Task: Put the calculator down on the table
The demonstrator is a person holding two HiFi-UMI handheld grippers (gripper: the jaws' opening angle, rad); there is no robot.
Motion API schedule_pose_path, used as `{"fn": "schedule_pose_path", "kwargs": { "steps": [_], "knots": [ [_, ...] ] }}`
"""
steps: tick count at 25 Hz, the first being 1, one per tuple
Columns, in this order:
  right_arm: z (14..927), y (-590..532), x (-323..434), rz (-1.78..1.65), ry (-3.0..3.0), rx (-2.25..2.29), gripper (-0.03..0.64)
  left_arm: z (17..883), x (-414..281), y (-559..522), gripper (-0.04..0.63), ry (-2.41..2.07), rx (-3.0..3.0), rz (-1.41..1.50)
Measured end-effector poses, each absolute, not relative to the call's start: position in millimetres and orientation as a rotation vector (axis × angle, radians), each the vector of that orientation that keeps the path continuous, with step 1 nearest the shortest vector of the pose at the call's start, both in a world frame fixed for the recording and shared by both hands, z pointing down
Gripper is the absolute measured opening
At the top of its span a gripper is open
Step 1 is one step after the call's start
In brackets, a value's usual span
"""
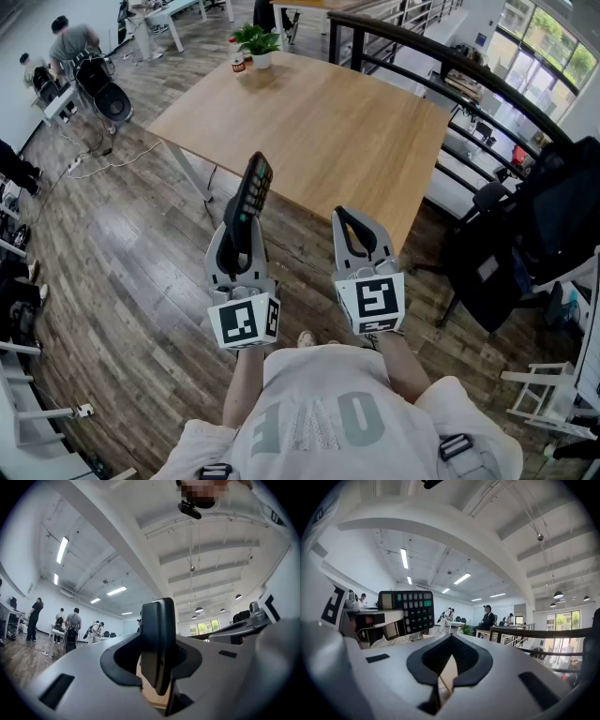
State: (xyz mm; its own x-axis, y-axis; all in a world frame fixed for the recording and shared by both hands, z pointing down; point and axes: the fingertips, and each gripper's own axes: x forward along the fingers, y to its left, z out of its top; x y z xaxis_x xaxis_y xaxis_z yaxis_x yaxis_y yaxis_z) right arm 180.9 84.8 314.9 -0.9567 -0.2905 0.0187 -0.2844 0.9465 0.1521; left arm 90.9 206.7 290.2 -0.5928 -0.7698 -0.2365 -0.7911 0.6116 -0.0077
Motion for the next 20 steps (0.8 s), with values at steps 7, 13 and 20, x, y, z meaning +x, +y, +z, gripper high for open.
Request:
{"fn": "schedule_pose_path", "kwargs": {
  "steps": [7, 13, 20],
  "knots": [
    [313, 86, 176, -0.247, -3.061, 0.469, 0.018, 289, 83, 210, 0.12, 2.613, -1.293, 0.156],
    [310, 86, 172, -0.255, -3.073, 0.47, 0.018, 288, 80, 210, 0.12, 2.602, -1.291, 0.158],
    [315, 82, 154, -0.255, -3.073, 0.49, 0.018, 287, 61, 215, 0.12, 2.595, -1.289, 0.177]
  ]
}}
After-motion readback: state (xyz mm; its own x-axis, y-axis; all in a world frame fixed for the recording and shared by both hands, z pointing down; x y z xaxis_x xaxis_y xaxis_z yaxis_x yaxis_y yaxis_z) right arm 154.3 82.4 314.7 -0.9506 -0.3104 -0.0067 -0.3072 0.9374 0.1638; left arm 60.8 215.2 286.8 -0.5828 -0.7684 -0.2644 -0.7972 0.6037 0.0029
